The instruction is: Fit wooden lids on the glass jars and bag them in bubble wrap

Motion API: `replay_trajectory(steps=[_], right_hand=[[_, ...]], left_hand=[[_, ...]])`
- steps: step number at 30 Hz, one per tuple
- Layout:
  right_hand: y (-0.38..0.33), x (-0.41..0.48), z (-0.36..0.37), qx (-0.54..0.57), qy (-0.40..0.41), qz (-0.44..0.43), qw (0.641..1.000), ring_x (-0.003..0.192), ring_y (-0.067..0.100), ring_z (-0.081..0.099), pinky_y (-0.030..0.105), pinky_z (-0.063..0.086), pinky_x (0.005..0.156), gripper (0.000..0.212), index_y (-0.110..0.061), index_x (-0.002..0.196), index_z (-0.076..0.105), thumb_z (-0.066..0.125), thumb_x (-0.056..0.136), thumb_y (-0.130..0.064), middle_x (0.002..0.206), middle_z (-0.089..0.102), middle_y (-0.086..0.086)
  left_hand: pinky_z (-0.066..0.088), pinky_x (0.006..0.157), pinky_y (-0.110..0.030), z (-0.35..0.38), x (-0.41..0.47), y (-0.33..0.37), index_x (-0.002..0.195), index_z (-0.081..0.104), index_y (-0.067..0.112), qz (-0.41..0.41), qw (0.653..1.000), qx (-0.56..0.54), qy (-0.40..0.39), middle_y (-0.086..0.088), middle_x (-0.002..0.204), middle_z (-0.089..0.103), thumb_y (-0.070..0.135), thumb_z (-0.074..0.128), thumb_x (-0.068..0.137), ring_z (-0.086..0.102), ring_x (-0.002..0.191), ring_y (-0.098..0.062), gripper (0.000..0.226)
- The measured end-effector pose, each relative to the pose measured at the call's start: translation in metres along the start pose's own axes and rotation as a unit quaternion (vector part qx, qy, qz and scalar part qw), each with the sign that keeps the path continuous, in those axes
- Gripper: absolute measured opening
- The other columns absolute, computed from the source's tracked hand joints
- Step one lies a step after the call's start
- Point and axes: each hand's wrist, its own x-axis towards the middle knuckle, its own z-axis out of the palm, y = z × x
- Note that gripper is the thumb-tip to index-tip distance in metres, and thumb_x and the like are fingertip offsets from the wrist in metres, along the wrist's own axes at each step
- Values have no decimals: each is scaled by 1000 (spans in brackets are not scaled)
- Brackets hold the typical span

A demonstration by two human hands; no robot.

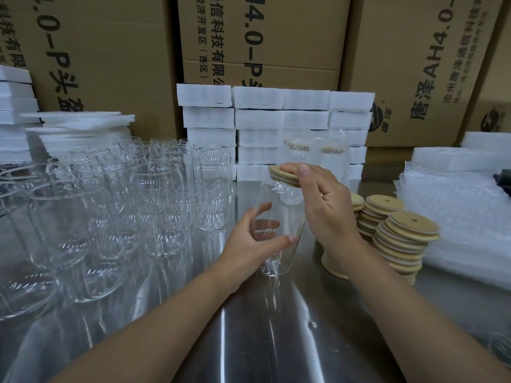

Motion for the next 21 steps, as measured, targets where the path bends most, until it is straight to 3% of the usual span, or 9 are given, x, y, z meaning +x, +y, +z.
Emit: replay_trajectory(steps=[8, 15, 21], right_hand=[[0, 0, 1, -12, -1, 2, 1000, 107, -11, 52, 35, 43, 99, 23, -57, 95, 55, 34, 93, -48, 96, 57, -46], [4, -6, 8, 5, 2, 9, 1000, 116, 3, 51, 33, 41, 102, 26, -48, 105, 55, 33, 91, -50, 109, 58, -26], [8, -8, 9, -9, -3, -8, 1000, 115, 2, 50, 29, 41, 101, 28, -41, 110, 54, 33, 92, -46, 111, 55, -24]], left_hand=[[54, 86, -26, 0, -1, 1, 115, 52, 48, 1, 1000, -3, -2, 5, 113, 65, 55, 82, 45, 65, 107, -11, 77], [50, 80, -22, 0, -1, 4, 116, 50, 48, -3, 1000, -10, 0, 4, 114, 65, 57, 81, 44, 67, 103, -9, 79], [50, 79, -20, 0, -1, 5, 115, 50, 48, -4, 1000, -12, -5, 4, 114, 65, 58, 80, 44, 67, 101, -7, 77]])
